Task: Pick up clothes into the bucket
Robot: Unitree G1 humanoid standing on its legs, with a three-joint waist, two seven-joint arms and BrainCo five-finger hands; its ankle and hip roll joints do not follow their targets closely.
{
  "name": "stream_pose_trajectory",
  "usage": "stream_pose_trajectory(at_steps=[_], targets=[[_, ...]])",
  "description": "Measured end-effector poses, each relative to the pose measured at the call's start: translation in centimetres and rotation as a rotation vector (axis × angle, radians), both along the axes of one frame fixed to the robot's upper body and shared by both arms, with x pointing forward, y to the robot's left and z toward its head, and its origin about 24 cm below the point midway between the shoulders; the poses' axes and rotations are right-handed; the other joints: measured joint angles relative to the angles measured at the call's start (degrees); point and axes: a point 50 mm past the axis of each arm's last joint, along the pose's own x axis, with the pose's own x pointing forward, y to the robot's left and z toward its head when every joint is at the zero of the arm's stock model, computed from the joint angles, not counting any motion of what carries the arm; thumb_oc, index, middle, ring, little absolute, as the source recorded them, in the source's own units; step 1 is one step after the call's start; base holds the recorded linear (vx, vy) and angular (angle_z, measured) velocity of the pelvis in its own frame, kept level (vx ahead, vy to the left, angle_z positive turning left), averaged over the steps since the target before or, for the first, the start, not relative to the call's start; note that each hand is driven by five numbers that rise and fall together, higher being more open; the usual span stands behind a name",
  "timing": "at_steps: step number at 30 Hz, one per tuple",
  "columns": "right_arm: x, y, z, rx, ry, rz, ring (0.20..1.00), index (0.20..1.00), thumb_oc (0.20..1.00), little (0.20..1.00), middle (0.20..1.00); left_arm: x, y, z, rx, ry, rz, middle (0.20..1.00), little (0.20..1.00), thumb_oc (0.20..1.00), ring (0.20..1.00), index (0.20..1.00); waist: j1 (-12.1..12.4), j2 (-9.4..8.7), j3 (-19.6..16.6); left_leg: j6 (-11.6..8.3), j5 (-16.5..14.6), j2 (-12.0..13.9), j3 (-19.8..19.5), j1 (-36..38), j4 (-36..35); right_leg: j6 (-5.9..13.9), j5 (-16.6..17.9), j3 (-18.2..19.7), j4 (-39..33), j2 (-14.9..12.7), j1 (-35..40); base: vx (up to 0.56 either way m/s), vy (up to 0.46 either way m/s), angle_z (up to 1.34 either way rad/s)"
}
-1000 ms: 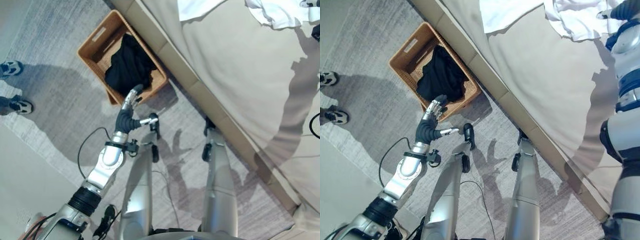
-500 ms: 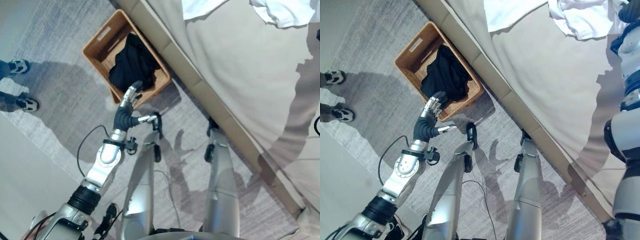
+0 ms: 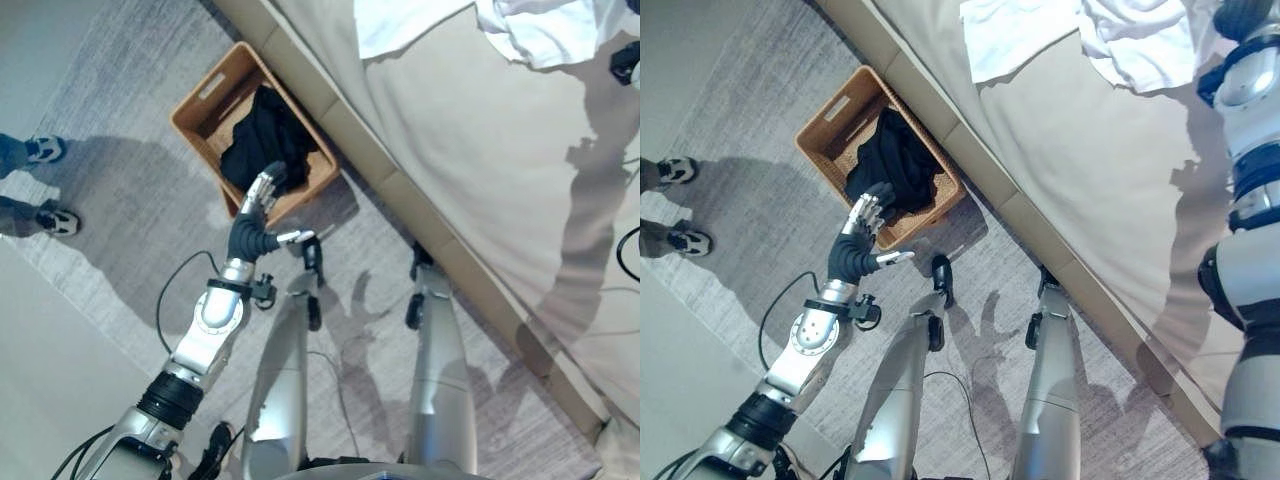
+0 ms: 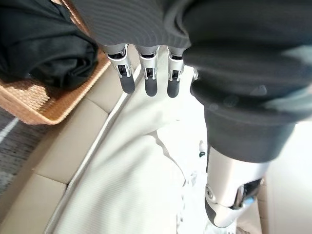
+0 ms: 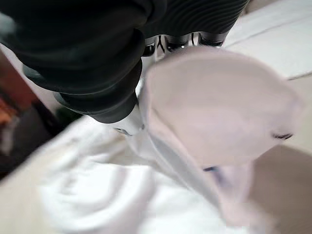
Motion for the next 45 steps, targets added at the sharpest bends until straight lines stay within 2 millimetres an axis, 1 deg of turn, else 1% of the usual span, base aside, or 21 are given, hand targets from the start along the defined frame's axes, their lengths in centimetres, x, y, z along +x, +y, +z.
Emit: stream_pose_trajectory(at_steps=[1,3,5,6,7,10,11,12,14,15,16,17,18,20,23,32,34,36,40,41,45], targets=[[0.1,0.5,-0.8,0.037,-0.016,0.060,0.200,0.200,0.200,0.200,0.200,0.0,0.0,0.0,-0.003,0.002,0.002,1.000,1.000,1.000,1.000,1.000,0.0,-0.01,0.0,0.03,0.0,0.1,-0.1,1.0,-0.5,0.15,0.1,-0.2,-0.8,0.0,1.2,0.00,0.000,0.00],[0.5,1.7,-2.5,0.071,-0.006,0.149,0.200,0.200,0.200,0.200,0.200,0.0,0.1,-0.1,-0.005,0.006,0.007,1.000,1.000,1.000,1.000,1.000,-1.4,-0.21,-0.1,0.02,0.0,0.1,-0.3,2.8,-1.3,0.29,0.1,-0.7,-1.6,0.0,3.3,0.02,-0.009,0.03],[0.4,3.1,-4.7,0.100,0.001,0.272,0.200,0.200,0.200,0.200,0.200,-0.1,0.2,-0.3,-0.002,0.013,0.008,1.000,1.000,1.000,1.000,1.000,-1.7,-0.76,-0.5,-0.23,0.1,0.0,-0.8,4.7,-2.1,0.26,0.1,-1.3,-2.5,0.1,5.4,0.03,-0.004,0.03],[0.5,4.1,-6.9,0.103,0.044,0.335,0.200,0.200,0.200,0.200,0.200,-0.3,0.3,-0.6,-0.003,0.023,0.011,1.000,1.000,1.000,1.000,1.000,-1.8,-1.63,-1.2,-0.40,0.0,0.1,-0.8,6.1,-2.7,0.20,0.1,-1.4,-3.0,0.1,6.8,0.03,-0.008,-0.05],[0.4,4.3,-7.9,0.107,0.066,0.356,0.200,0.200,0.200,0.200,0.200,-0.3,0.3,-0.7,-0.001,0.028,0.012,1.000,1.000,1.000,1.000,1.000,-2.2,-2.24,-1.8,-0.45,-0.2,0.1,-0.6,6.7,-3.2,0.27,0.0,-1.3,-3.3,0.2,7.1,0.05,-0.011,-0.04],[-0.3,5.6,-12.5,0.191,0.139,0.479,0.200,0.200,0.200,0.200,0.200,-0.3,0.9,-1.9,0.013,0.074,0.036,1.000,1.000,1.000,1.000,1.000,-3.0,-3.59,-2.9,-0.69,-0.2,0.2,-1.0,10.4,-4.3,0.05,-0.1,-2.3,-4.5,0.1,11.2,0.07,-0.015,0.03],[-0.3,5.7,-13.1,0.199,0.158,0.483,0.200,0.200,0.200,0.200,0.200,-0.3,1.0,-2.0,0.013,0.078,0.038,1.000,1.000,1.000,1.000,1.000,-3.0,-3.91,-3.3,-0.73,-0.3,0.2,-0.8,10.9,-4.4,0.02,-0.2,-2.2,-4.7,0.1,11.6,0.10,-0.014,-0.05],[-1.1,5.3,-13.9,0.305,0.116,0.523,0.200,0.200,0.200,0.200,0.200,-0.2,1.0,-2.2,0.007,0.085,0.039,1.000,1.000,1.000,1.000,1.000,-2.8,-3.93,-3.3,-0.64,-0.2,0.1,-0.7,12.9,-6.1,0.06,0.0,-2.4,-6.1,0.1,13.7,0.06,0.003,0.01],[-2.0,5.4,-16.6,0.392,0.157,0.564,0.200,0.200,0.200,0.200,0.200,-0.2,1.7,-3.0,0.006,0.117,0.074,1.000,1.000,1.000,1.000,1.000,-3.1,-4.11,-3.4,-0.66,-0.2,0.1,-0.8,17.4,-7.7,0.08,0.0,-2.9,-7.6,0.1,18.2,0.10,0.011,0.02],[-2.5,5.4,-17.3,0.418,0.159,0.574,0.200,0.200,0.200,0.200,0.200,-0.2,1.9,-3.1,0.003,0.122,0.081,1.000,1.000,1.000,1.000,1.000,-2.8,-4.12,-3.4,-0.65,-0.2,0.0,-0.7,18.8,-8.4,0.09,0.0,-2.9,-8.2,0.1,19.6,0.07,0.016,-0.04],[-2.9,5.4,-17.9,0.458,0.150,0.587,0.200,0.200,0.200,0.200,0.200,-0.3,2.0,-3.2,0.002,0.125,0.088,1.000,1.000,1.000,1.000,1.000,-3.2,-4.14,-3.8,-0.69,-0.2,0.1,-0.6,20.1,-9.0,0.13,-0.1,-3.0,-8.9,0.2,20.9,0.10,0.005,-0.03],[-3.9,5.5,-18.9,0.538,0.120,0.616,0.200,0.200,0.200,0.200,0.200,-0.3,2.4,-3.5,0.000,0.135,0.105,1.000,1.000,1.000,1.000,1.000,-2.9,-4.29,-4.2,-0.63,-0.2,0.0,-0.5,22.9,-10.7,0.15,-0.1,-3.3,-10.4,0.2,23.6,0.06,0.002,-0.03],[-4.0,5.7,-19.2,0.552,0.117,0.627,0.200,0.200,0.200,0.200,0.200,-0.5,2.7,-3.9,0.001,0.152,0.115,1.000,1.000,1.000,1.000,1.000,-3.1,-4.45,-5.0,-0.59,-0.1,0.0,-0.4,23.1,-11.0,0.18,-0.1,-3.3,-10.8,0.2,23.8,0.10,-0.003,-0.08],[-4.9,5.4,-19.3,0.629,0.064,0.653,0.200,0.200,0.200,0.200,0.200,-0.6,3.0,-4.1,-0.006,0.159,0.133,1.000,1.000,1.000,1.000,1.000,-3.6,-4.79,-6.2,-0.41,0.0,0.0,0.1,25.6,-12.6,0.56,0.3,-3.3,-12.8,0.3,26.3,0.11,0.003,-0.07],[-5.5,5.3,-19.2,0.656,0.033,0.680,0.200,0.200,0.200,0.200,0.200,-1.0,3.3,-4.7,-0.003,0.182,0.142,1.000,1.000,1.000,1.000,1.000,-4.6,-5.07,-7.3,-0.35,0.0,0.0,0.3,28.8,-14.3,0.87,0.6,-3.5,-14.8,0.4,29.6,0.09,0.000,-0.03],[-7.1,3.8,-19.8,0.787,0.003,0.761,0.200,0.200,0.200,0.200,0.200,-2.2,3.4,-6.4,0.005,0.244,0.124,1.000,1.000,1.000,1.000,1.000,-4.7,-5.64,-10.1,-0.24,0.2,0.3,0.8,35.3,-17.9,1.04,1.4,-3.8,-19.5,1.1,36.4,0.07,-0.003,-0.03],[-7.4,4.0,-19.2,0.789,-0.009,0.802,0.200,0.200,0.200,0.200,0.200,-2.2,3.4,-6.7,0.009,0.258,0.121,1.000,1.000,1.000,1.000,1.000,-5.2,-5.73,-10.2,-0.24,0.2,0.3,0.8,37.0,-18.5,1.07,1.4,-4.0,-20.4,1.2,38.4,0.09,0.003,0.00],[-7.6,4.2,-18.5,0.775,-0.022,0.838,0.200,0.200,0.200,0.200,0.200,-2.3,3.7,-7.3,0.031,0.283,0.132,1.000,1.000,1.000,1.000,1.000,-5.8,-6.00,-11.9,-0.22,0.2,0.5,1.0,38.3,-19.7,1.29,1.7,-4.2,-21.8,1.4,39.8,0.08,0.012,-0.04],[-7.9,3.6,-16.6,0.695,-0.031,0.853,0.200,0.200,0.200,0.200,0.200,-2.4,3.8,-8.5,0.073,0.336,0.140,1.000,1.000,1.000,1.000,1.000,-6.0,-6.84,-14.7,-0.26,0.2,0.8,2.0,42.5,-22.1,1.33,1.9,-4.1,-23.8,1.9,43.4,0.08,0.013,-0.10],[-8.0,3.2,-15.3,0.637,-0.038,0.855,0.200,0.200,0.200,0.200,0.200,-2.4,3.6,-8.7,0.073,0.346,0.134,1.000,1.000,1.000,1.000,1.000,-6.1,-6.92,-15.1,-0.26,0.2,0.8,2.3,44.0,-22.7,1.37,2.0,-4.0,-24.5,2.0,44.9,0.04,0.010,-0.08],[-8.2,3.7,-12.7,0.539,-0.055,0.904,0.200,0.200,0.200,0.200,0.200,-2.5,3.4,-9.0,0.081,0.367,0.115,1.000,1.000,1.000,1.000,1.000,-7.0,-7.60,-17.8,-0.27,0.2,1.0,2.6,46.4,-24.1,1.49,2.0,-4.0,-25.6,2.4,47.0,0.07,0.007,-0.07]])
